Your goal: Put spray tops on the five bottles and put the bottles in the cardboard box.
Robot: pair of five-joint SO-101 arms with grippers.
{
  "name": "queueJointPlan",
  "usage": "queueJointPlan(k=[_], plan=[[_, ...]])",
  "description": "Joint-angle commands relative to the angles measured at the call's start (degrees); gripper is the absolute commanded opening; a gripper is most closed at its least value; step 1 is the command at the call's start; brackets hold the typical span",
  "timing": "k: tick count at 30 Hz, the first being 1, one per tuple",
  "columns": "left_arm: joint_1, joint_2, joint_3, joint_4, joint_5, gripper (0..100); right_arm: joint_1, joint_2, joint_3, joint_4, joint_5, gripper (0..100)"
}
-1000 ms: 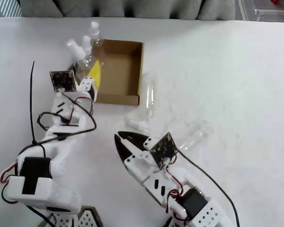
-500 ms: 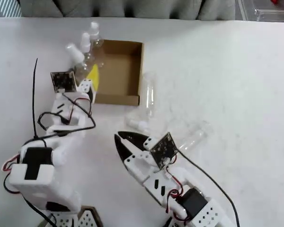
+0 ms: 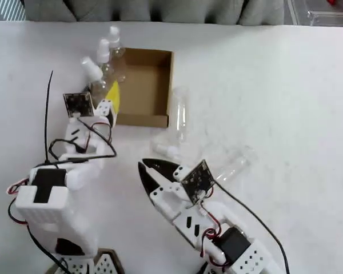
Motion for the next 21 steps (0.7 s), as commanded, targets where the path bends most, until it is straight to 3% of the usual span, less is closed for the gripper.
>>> queueJointPlan(k=[1, 9, 21], plan=[[-0.2, 0.0, -3.6, -2.0, -0.4, 2, 0.7, 0.3, 0.6, 0.3, 0.8, 1.5], [-0.3, 0.1, -3.2, -1.6, -0.3, 16, 0.7, 0.2, 0.6, 0.3, 0.8, 1.5], [-0.3, 0.0, -1.7, -1.6, -0.3, 16, 0.7, 0.2, 0.6, 0.3, 0.8, 1.5]])
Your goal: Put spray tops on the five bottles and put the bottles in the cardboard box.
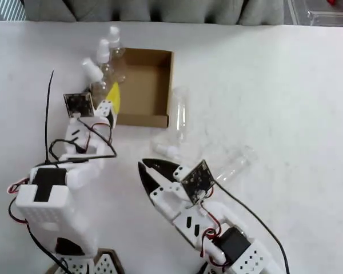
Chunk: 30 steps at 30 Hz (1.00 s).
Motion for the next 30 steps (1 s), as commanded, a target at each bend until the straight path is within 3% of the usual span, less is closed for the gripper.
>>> queueJointPlan(k=[1, 10, 30], plan=[[-0.4, -0.6, -1.7, -1.5, -0.3, 16, 0.7, 0.2, 0.6, 0.3, 0.8, 1.5], [-0.3, -0.8, -1.7, 1.2, -0.1, 27, 2.0, 0.0, 0.6, 0.3, 0.8, 1.5], [-0.7, -1.1, -1.3, 2.1, 0.2, 27, 2.0, 0.0, 0.6, 0.3, 1.0, 1.5]])
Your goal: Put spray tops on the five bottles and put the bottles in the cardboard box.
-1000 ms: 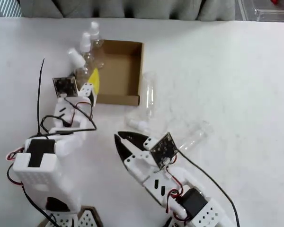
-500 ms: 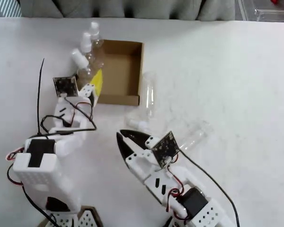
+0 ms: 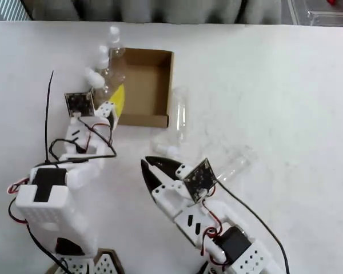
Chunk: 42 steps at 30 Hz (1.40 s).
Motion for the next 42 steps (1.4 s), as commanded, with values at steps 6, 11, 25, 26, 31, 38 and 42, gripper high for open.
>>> queueJointPlan(k=[6, 11, 25, 26, 31, 38, 42], plan=[[-1.7, -1.6, -1.8, -0.2, 1.8, 27, 0.4, 0.0, 0.6, 0.3, 0.9, 1.5], [-2.1, -4.6, -0.4, 0.3, 3.4, 31, 0.4, 0.0, 0.6, 0.3, 0.9, 1.5], [-2.2, -4.8, 0.1, 1.6, 3.3, 34, 0.4, 0.0, 0.6, 0.3, 1.0, 1.5], [-2.2, -4.8, 0.1, 1.5, 3.3, 34, 0.4, 0.0, 0.6, 0.3, 1.0, 1.5], [-2.1, -6.4, 0.8, 1.7, 3.3, 34, 0.4, 0.0, 0.6, 0.3, 1.0, 1.5], [-1.6, -15.7, 5.5, 4.5, 3.4, 34, 0.4, 0.1, 0.6, 0.3, 1.0, 1.5], [-1.6, -20.2, 6.0, 12.2, 3.1, 34, 0.4, 0.1, 0.6, 0.3, 1.1, 1.5]])
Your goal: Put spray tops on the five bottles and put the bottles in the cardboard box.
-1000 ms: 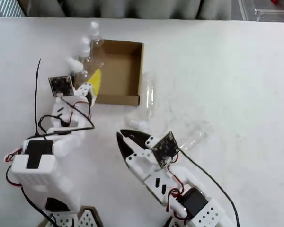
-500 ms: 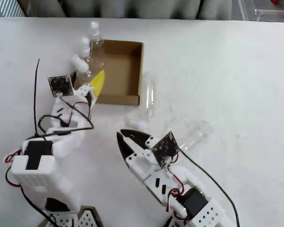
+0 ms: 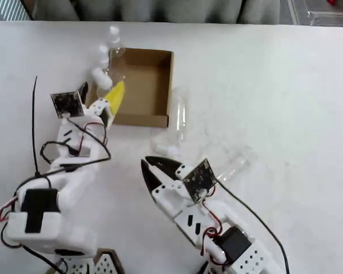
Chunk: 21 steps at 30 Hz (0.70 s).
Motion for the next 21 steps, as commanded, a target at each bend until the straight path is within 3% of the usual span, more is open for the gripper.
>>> queueJointPlan(k=[1, 9, 13, 17, 21], plan=[[-0.1, -7.8, 0.3, 7.7, 0.3, 34, 0.4, 0.1, 0.6, 0.3, 0.7, 1.5], [0.4, -20.0, 5.2, 14.6, 0.3, 34, 0.4, 0.1, 0.6, 0.3, 0.7, 1.5], [2.1, -29.7, 8.6, 21.7, 0.3, 34, 0.7, 0.2, 0.6, 0.3, 0.7, 1.5], [4.4, -41.7, 11.3, 30.9, 0.3, 34, 2.3, 0.0, 0.6, 0.3, 0.7, 1.5], [4.8, -55.4, 11.9, 47.3, 0.3, 34, 2.9, 0.0, 0.6, 0.3, 0.7, 1.5]])
